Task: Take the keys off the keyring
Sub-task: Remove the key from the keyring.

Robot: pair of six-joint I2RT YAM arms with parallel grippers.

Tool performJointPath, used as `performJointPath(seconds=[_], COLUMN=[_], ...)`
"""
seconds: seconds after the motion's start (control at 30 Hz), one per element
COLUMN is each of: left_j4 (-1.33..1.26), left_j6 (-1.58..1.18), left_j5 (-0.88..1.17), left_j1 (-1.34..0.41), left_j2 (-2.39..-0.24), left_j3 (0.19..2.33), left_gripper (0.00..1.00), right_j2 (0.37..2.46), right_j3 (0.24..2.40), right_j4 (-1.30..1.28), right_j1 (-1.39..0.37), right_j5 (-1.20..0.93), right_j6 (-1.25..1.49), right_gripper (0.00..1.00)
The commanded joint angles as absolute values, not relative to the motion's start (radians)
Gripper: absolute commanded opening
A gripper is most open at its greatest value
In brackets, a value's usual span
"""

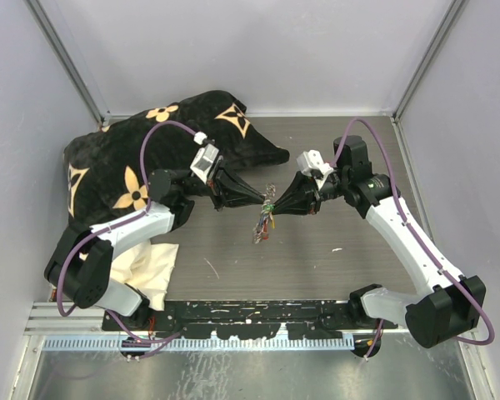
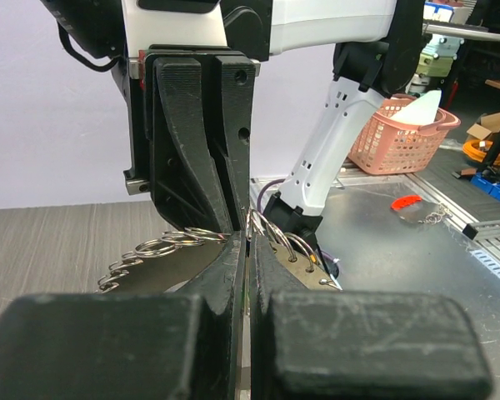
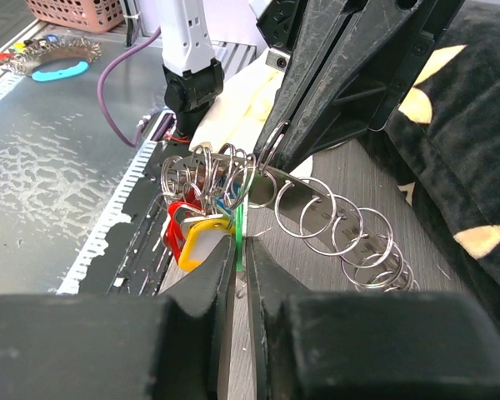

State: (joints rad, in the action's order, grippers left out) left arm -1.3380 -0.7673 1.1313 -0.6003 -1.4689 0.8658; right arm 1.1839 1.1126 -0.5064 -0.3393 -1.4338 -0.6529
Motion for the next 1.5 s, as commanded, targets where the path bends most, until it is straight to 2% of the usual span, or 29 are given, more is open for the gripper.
performJointPath(seconds=[0.0, 0.1, 0.3, 0.43, 0.67, 0.87, 0.97, 1.1, 1.47], left_j4=[-1.369, -1.354, -1.296, -1.172, -0.824, -0.314, -0.158, -0.086, -0.001], left_j6=[-0.748, -0.735, -0.693, -0.585, -0.321, 0.060, 0.166, 0.250, 0.457], left_j5=[1.118, 1.122, 1.130, 1.129, 1.110, 1.015, 0.972, 0.901, 0.588], left_j1=[-0.604, -0.604, -0.604, -0.604, -0.622, -0.693, -0.722, -0.743, -0.872], left_j2=[-1.426, -1.416, -1.393, -1.351, -1.240, -1.160, -1.147, -1.116, -1.028], left_j3=[0.888, 0.879, 0.870, 0.857, 0.858, 0.931, 0.955, 0.946, 0.872], left_gripper=[0.00, 0.00, 0.00, 0.00, 0.00, 0.00, 0.00, 0.00, 0.00], right_j2=[1.144, 1.144, 1.144, 1.145, 1.154, 1.170, 1.195, 1.236, 1.239], right_j3=[1.138, 1.144, 1.160, 1.188, 1.234, 1.270, 1.311, 1.369, 1.374], right_j4=[-0.508, -0.512, -0.545, -0.613, -0.736, -0.829, -0.909, -1.029, -1.059], right_j1=[-0.329, -0.328, -0.328, -0.327, -0.328, -0.341, -0.375, -0.439, -0.521], right_j5=[-1.430, -1.402, -1.368, -1.329, -1.265, -1.202, -1.137, -1.039, -0.935], right_j6=[-0.655, -0.654, -0.668, -0.715, -0.811, -0.868, -0.911, -0.971, -0.970], right_gripper=[0.15, 0.13, 0.02, 0.01, 0.01, 0.01, 0.01, 0.01, 0.01])
